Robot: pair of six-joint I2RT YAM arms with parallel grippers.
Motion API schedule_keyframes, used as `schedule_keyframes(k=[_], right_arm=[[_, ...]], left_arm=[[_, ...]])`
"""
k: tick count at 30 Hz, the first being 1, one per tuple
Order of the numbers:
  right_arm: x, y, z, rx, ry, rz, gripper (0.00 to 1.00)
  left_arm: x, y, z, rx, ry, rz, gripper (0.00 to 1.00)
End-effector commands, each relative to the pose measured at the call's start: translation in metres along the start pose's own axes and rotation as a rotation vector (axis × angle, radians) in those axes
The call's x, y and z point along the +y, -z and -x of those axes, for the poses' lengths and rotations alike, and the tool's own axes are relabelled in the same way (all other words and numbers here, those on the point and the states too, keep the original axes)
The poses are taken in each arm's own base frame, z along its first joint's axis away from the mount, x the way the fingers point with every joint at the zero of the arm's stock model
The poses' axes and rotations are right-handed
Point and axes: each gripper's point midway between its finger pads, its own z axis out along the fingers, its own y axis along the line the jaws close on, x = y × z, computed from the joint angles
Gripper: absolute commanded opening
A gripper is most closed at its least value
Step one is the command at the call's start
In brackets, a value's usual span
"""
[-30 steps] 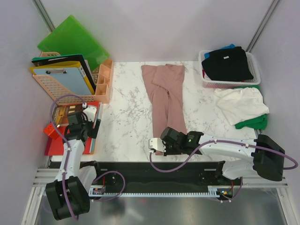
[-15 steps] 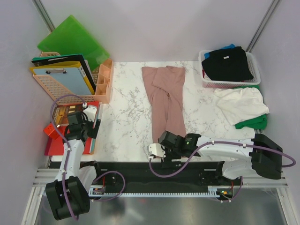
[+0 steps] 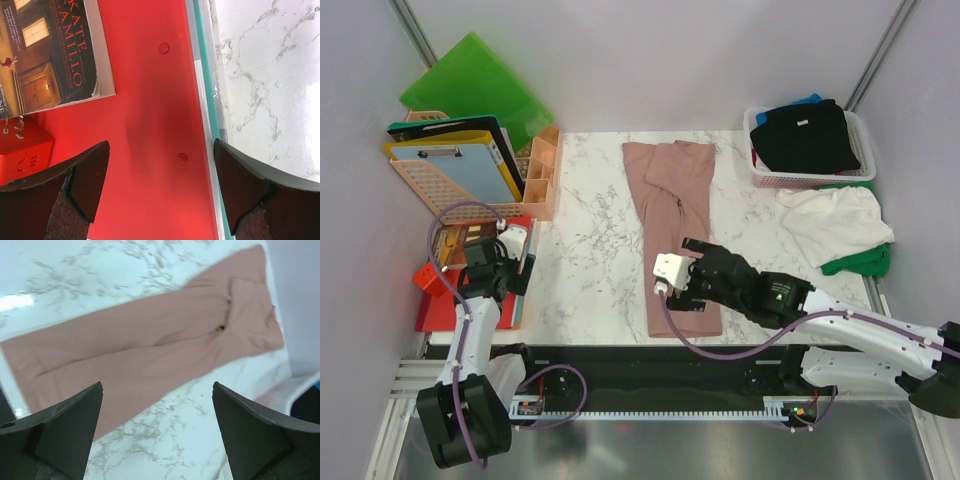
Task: Fold and stack the t-shirts
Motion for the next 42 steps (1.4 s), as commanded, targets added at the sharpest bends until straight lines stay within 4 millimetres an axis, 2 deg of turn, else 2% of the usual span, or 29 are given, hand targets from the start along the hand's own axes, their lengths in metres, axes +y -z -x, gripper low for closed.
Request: schedule_keyframes(k=[1,2,3,4,6,7,10,11,13,14,15,16,17,19,20,22,23,24,25,26,27,30,31,33,36,42], right_arm=[[-0.040,-0.005,-0.029,0.100,-0.020,-0.215,0.98],[-0.040,-0.017,-0.044,0.169,-0.049,-0.221,0.98],[-0.046,-0.021,-0.050,0.204,-0.077,-0.245,0.98],[-0.057,-0.024,-0.063,0.260,-0.108,-0.287,0.98],[-0.070,-0.036,-0.072,0.312,-0.186,-0.337,0.98],[-0.083,-0.038,-0.081,0.333,-0.241,-0.367,0.98],[-0.113,-0.055,-0.077,0.301,-0.385,-0.358,0.98],[-0.127,-0.064,-0.069,0.285,-0.409,-0.356,0.98],[-0.151,-0.073,-0.069,0.283,-0.447,-0.376,0.98],[-0.154,-0.090,-0.074,0.305,-0.452,-0.353,0.98],[-0.175,-0.093,-0.056,0.260,-0.462,-0.368,0.98],[-0.188,-0.098,-0.057,0.258,-0.469,-0.370,0.98],[-0.201,-0.115,-0.051,0.260,-0.469,-0.361,0.98],[-0.214,-0.133,-0.051,0.276,-0.478,-0.333,0.98],[-0.220,-0.154,-0.047,0.281,-0.489,-0.291,0.98],[-0.224,-0.176,-0.047,0.288,-0.518,-0.243,0.98],[-0.229,-0.196,-0.047,0.297,-0.529,-0.219,0.98],[-0.231,-0.206,-0.048,0.299,-0.534,-0.214,0.98],[-0.225,-0.228,-0.065,0.336,-0.541,-0.195,0.98],[-0.238,-0.232,-0.056,0.305,-0.544,-0.220,0.98],[-0.241,-0.239,-0.060,0.308,-0.548,-0.226,0.98],[-0.245,-0.262,-0.077,0.318,-0.580,-0.236,0.98],[-0.244,-0.271,-0.093,0.344,-0.592,-0.235,0.98],[-0.252,-0.276,-0.099,0.339,-0.611,-0.260,0.98],[-0.259,-0.283,-0.123,0.358,-0.640,-0.281,0.98],[-0.267,-0.283,-0.138,0.355,-0.664,-0.312,0.95]], left_arm=[[0.011,-0.002,0.012,-0.034,-0.014,0.034,0.91],[0.010,-0.002,0.011,-0.029,-0.010,0.030,0.91],[0.010,-0.002,0.011,-0.030,-0.008,0.031,0.91],[0.009,-0.002,0.011,-0.030,-0.009,0.029,0.91],[0.009,0.000,0.011,-0.030,-0.008,0.029,0.91],[0.009,0.001,0.011,-0.033,-0.009,0.030,0.91],[0.008,0.003,0.012,-0.035,-0.012,0.026,0.91],[0.009,0.003,0.012,-0.037,-0.011,0.028,0.91],[0.009,0.004,0.013,-0.035,-0.012,0.026,0.91],[0.010,0.005,0.013,-0.037,-0.011,0.028,0.91],[0.010,0.006,0.014,-0.040,-0.013,0.030,0.91],[0.009,0.007,0.013,-0.037,-0.011,0.029,0.91],[0.009,0.007,0.013,-0.040,-0.008,0.028,0.91],[0.008,0.007,0.012,-0.038,-0.008,0.022,0.91],[0.007,0.007,0.012,-0.035,-0.008,0.020,0.91],[0.005,0.007,0.010,-0.034,-0.008,0.013,0.91],[0.005,0.007,0.010,-0.032,-0.006,0.013,0.91],[0.004,0.008,0.009,-0.032,-0.005,0.011,0.91],[0.003,0.008,0.009,-0.032,-0.003,0.007,0.91],[0.003,0.009,0.008,-0.029,-0.003,0.006,0.91],[0.002,0.009,0.008,-0.030,-0.004,0.005,0.91],[0.001,0.012,0.005,-0.031,-0.014,0.008,0.91],[0.002,0.013,0.004,-0.028,-0.022,0.015,0.91],[0.001,0.014,-0.001,-0.017,-0.030,0.014,0.91],[0.000,0.015,-0.004,-0.013,-0.039,0.015,0.91],[-0.003,0.016,-0.003,-0.014,-0.035,0.000,0.91]])
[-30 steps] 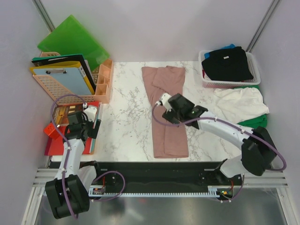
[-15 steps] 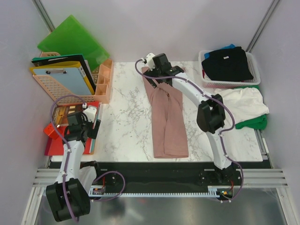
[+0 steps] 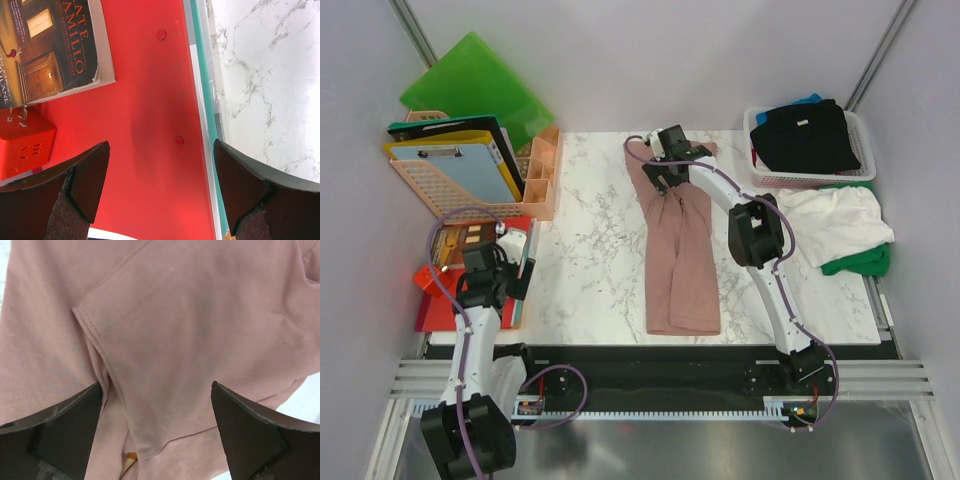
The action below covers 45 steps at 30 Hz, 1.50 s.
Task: Fold and stack the t-shirts
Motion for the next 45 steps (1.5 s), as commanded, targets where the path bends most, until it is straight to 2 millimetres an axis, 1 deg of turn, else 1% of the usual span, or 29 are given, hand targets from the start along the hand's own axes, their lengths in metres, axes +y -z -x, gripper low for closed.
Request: schedule_keyframes(k=[1,2,6,10,12,16,20,27,34,41,43,45], right_arm=[[-0.016,0.014,0.029,-0.090,-0.042,-0.034,0.94],[-0.015,0.012,0.027,-0.091,-0.043,-0.032,0.91],[-0.010,0.018,0.035,-0.126,-0.062,-0.007,0.90],[-0.001,0.034,0.052,-0.179,-0.063,0.033,0.90],[0.006,0.036,0.056,-0.186,-0.042,0.032,0.90],[0.010,0.036,0.062,-0.207,-0.026,0.027,0.88],[0.012,0.033,0.070,-0.235,-0.022,0.009,0.81],[0.008,0.015,0.062,-0.213,-0.003,-0.031,0.76],[0.003,0.006,0.060,-0.214,0.011,-0.073,0.73],[0.012,0.001,0.059,-0.218,0.007,-0.038,0.74],[0.010,-0.002,0.056,-0.211,0.007,-0.043,0.75],[0.014,-0.007,0.051,-0.200,0.008,-0.040,0.75]], left_arm=[[0.000,0.001,0.001,-0.004,-0.028,-0.008,0.91],[-0.001,0.001,0.001,-0.003,-0.027,-0.013,0.91],[-0.002,-0.001,0.000,0.004,-0.024,-0.022,0.91],[0.000,-0.003,0.002,0.004,-0.027,-0.017,0.91],[0.000,-0.003,0.003,0.002,-0.024,-0.017,0.91],[0.001,-0.004,0.005,0.003,-0.024,-0.021,0.91],[0.000,-0.005,0.003,0.006,-0.030,-0.019,0.91],[0.002,-0.004,0.001,0.010,-0.038,-0.009,0.91],[0.003,-0.004,0.001,0.015,-0.043,-0.004,0.91],[0.004,-0.005,0.000,0.019,-0.046,-0.004,0.91],[0.004,-0.005,0.000,0.021,-0.045,-0.004,0.91],[0.004,-0.005,0.000,0.020,-0.047,-0.001,0.91]])
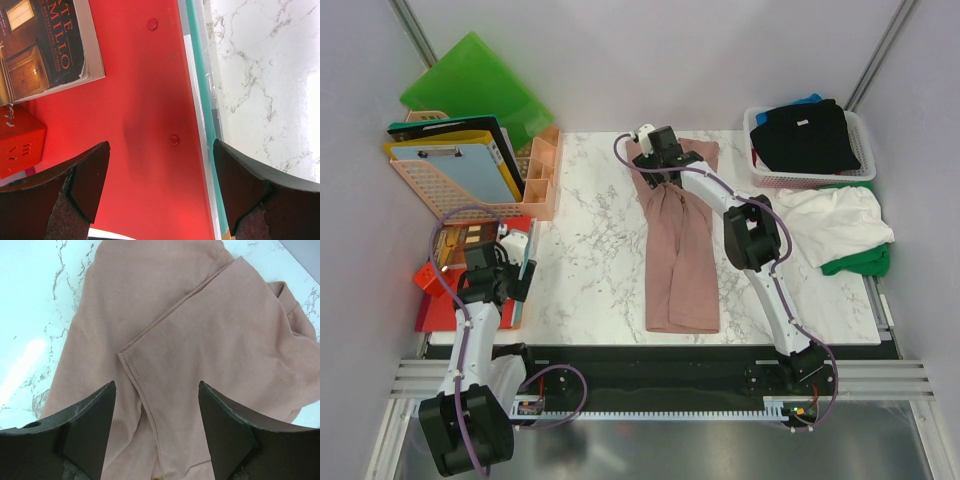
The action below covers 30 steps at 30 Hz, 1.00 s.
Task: Fold and stack the t-shirts
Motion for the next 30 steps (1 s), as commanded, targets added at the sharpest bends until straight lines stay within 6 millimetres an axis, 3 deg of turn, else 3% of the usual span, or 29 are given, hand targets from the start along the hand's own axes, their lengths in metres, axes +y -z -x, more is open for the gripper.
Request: schedule_keyframes(k=[1,9,15,16,18,24,30], right_arm=[[0.002,-0.009,0.005,-0.028,-0.012,-0.004,0.75],[0.012,-0.019,-0.011,-0.005,-0.013,0.021,0.73],[0.017,-0.021,-0.014,-0.006,-0.010,0.051,0.32],[0.019,-0.021,-0.015,-0.004,-0.007,0.053,0.16],[0.019,-0.021,-0.017,0.003,-0.003,0.053,0.08],[0.021,-0.015,-0.016,0.003,0.016,0.060,0.03],[0.030,0.009,0.006,-0.050,0.029,0.081,0.00]], left_arm=[[0.010,0.002,0.010,-0.029,-0.038,0.031,0.91],[0.008,0.001,0.007,-0.021,-0.040,0.028,0.91],[0.009,0.000,0.005,-0.016,-0.044,0.031,0.91],[0.009,0.000,0.005,-0.015,-0.044,0.029,0.91],[0.008,-0.001,0.006,-0.015,-0.044,0.027,0.91],[0.007,-0.004,0.007,-0.014,-0.036,0.016,0.91],[0.004,-0.007,0.005,-0.015,-0.034,0.009,0.91]])
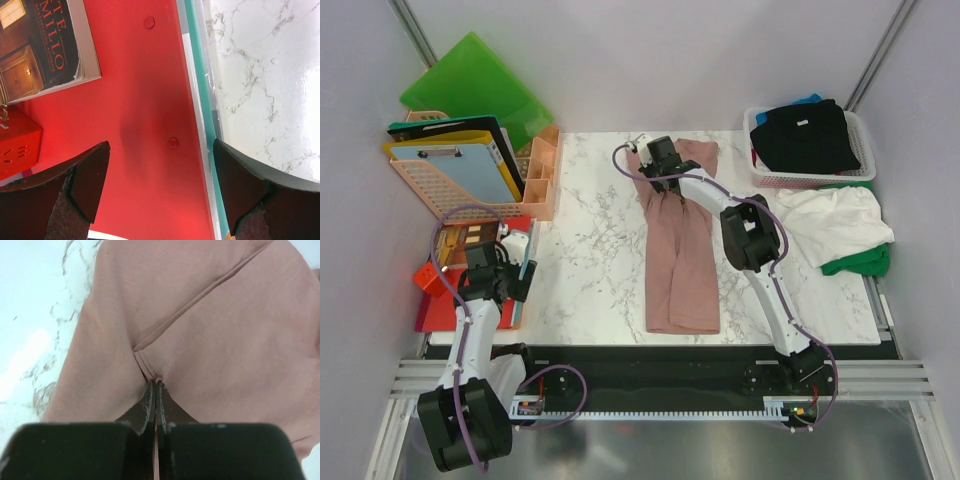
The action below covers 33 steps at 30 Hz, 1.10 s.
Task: Fold and stack the t-shirts
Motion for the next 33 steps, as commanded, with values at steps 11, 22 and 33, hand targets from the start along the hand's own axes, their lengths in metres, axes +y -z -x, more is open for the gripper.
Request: schedule_keyframes(k=[11,22,33], right_arm=[[0.054,0.052,0.051,-0.107,0.085,0.078,0.01],[0.040,0.054,0.049,-0.104,0.069,-0.020,0.74],[0.025,0.149,0.052,-0.049,-0.100,-0.014,0.98]], left_arm=[[0.005,-0.004,0.002,-0.030,-0.050,0.029,0.91],[0.003,-0.003,-0.003,-0.025,-0.057,0.030,0.91],[0.006,0.004,0.003,-0.046,-0.048,0.043,0.91]])
